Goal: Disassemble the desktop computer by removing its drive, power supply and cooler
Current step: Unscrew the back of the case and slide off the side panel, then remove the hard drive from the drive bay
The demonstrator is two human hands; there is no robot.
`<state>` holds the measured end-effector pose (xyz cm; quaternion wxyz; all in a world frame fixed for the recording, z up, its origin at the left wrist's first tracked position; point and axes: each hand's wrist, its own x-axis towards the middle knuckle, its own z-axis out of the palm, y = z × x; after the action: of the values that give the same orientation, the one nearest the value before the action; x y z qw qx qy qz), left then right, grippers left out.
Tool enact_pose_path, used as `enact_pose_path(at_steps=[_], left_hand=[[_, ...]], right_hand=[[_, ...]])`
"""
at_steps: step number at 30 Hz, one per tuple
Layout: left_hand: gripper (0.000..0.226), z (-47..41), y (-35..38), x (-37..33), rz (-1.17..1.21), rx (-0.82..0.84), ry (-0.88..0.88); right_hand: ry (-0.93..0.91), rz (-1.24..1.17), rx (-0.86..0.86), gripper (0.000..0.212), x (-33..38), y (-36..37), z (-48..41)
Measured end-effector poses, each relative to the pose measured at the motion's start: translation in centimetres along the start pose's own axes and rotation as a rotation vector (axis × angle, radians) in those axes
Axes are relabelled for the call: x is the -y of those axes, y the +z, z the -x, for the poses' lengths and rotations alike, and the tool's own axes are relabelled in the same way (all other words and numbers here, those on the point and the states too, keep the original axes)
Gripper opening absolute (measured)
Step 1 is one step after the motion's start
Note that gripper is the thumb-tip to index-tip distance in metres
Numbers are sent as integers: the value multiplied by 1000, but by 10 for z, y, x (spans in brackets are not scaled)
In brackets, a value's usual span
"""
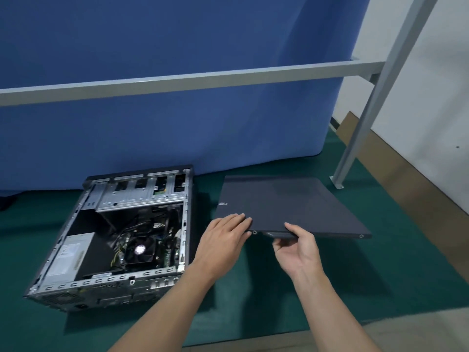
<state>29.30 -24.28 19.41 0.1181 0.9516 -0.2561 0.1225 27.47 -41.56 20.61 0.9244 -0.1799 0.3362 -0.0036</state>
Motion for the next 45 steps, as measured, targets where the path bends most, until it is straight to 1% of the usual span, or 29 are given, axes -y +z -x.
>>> enact_pose_path(at_steps=[6, 11, 13, 15, 16, 17, 19, 22, 26, 29, 31, 34, 38, 39, 40, 41, 43, 45], left_hand=[[41, -10, 42, -19, 11, 195, 0], [45, 2, 68, -14, -24, 348, -37], [45, 8, 78, -14, -26, 424, -46], [46, 14, 89, -15, -25, 503, -74], [47, 17, 94, -16, -19, 538, -94], [48, 20, 99, -18, -5, 571, -113], [50, 25, 108, -21, 35, 631, -141], [54, 27, 114, -22, 91, 713, -158], [56, 28, 120, -18, 139, 826, -172], [58, 33, 121, -15, 162, 948, -212], [61, 36, 122, -13, 158, 1013, -205], [62, 37, 123, -9, 161, 1026, -198], [52, 23, 116, -6, 143, 1077, -203], [46, 20, 112, -5, 122, 1064, -201], [40, 16, 107, -4, 92, 1008, -192], [34, 13, 102, -2, 51, 904, -175], [30, 10, 89, 5, -46, 616, -135], [36, 9, 73, 17, -91, 377, -163]], right_hand=[[62, -33, -131, 17, 21, -43, -22], [132, -7, -233, 24, 18, -61, -37], [131, 52, -348, 24, 12, -66, -42], [112, 167, -488, 17, 5, -70, -46], [100, 216, -539, 13, 3, -72, -47], [93, 251, -577, 15, 0, -74, -48], [93, 270, -624, 17, -3, -79, -52], [110, 289, -661, 16, -3, -86, -59], [154, 374, -766, 23, -3, -105, -70], [184, 432, -760, 30, -2, -110, -72], [177, 452, -742, 35, 0, -105, -73], [169, 517, -730, 32, 1, -99, -75], [189, 597, -672, 25, -6, -97, -74], [192, 622, -653, 23, -8, -96, -74], [186, 651, -629, 20, -12, -94, -75], [176, 693, -599, 17, -16, -91, -76], [151, 797, -515, 13, -26, -80, -81], [149, 922, -408, 14, -37, -66, -87]])
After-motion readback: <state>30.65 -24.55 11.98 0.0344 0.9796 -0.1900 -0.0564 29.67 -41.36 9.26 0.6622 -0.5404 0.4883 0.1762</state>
